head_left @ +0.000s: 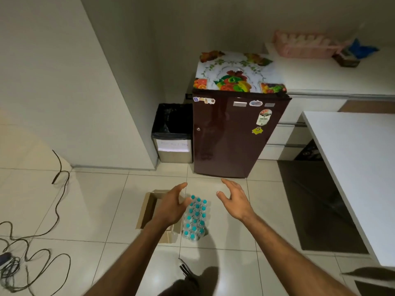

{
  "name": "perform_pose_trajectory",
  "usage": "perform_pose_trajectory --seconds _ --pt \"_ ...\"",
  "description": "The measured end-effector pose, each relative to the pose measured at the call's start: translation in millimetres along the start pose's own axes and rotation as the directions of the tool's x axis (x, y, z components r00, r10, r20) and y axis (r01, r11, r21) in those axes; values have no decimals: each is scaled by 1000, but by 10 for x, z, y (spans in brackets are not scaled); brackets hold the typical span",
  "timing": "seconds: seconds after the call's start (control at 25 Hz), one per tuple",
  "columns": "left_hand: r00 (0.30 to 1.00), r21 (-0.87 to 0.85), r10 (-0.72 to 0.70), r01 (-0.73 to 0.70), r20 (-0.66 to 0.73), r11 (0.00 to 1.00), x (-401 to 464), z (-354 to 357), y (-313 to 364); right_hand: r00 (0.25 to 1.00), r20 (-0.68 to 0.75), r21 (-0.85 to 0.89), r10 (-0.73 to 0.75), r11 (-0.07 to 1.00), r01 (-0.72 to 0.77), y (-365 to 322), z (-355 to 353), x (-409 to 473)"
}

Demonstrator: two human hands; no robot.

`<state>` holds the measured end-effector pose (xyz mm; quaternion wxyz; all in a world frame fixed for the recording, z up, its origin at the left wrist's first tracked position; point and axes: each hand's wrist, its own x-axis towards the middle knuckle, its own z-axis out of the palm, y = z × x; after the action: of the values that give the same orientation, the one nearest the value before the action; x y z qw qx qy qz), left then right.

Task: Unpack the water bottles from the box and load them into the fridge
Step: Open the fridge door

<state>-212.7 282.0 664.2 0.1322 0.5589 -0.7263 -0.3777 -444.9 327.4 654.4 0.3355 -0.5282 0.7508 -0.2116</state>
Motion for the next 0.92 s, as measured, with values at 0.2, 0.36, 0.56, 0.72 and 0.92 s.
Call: perform_pose_trajectory --seconds 0.2,0.36,0.56,0.72,0.92 --pt "997 31 62 -61 -54 998 771 -302 -47 985 -175 45 5 999 3 -98 -260 484" --pt "985 24 155 -154 -74 988 1427 -518 74 980 -198 32 -32 999 39 -317 -565 1025" --pt "977 74 201 -196 -68 978 2312 -705 336 975 -197 8 -106 994 109 -587 -928 1840" --pt "987 84 149 -144 -64 986 3050 -750 620 974 -156 -12 -166 986 167 -611 -1215 2654" --pt "987 114 157 -152 -45 982 3980 -812 1074 965 -126 -82 -229 972 220 -575 -1649 3665"
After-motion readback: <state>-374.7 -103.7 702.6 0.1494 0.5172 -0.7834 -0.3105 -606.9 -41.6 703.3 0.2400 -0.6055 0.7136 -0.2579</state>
